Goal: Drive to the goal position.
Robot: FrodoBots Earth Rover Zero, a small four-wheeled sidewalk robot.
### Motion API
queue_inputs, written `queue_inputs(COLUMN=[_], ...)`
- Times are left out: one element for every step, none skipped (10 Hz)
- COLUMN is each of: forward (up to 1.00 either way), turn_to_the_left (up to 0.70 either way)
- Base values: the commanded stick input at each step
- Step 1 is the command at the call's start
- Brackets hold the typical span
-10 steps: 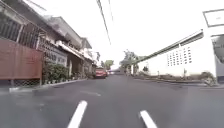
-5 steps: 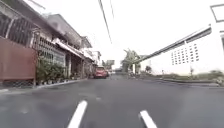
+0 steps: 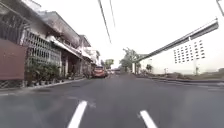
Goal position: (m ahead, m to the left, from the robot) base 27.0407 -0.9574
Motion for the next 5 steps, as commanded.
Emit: queue_inputs(forward=[1.00, 1.00, 1.00, 1.00, 1.00], turn_to_the_left=[0.00, 0.00, 0.00, 0.00, 0.00])
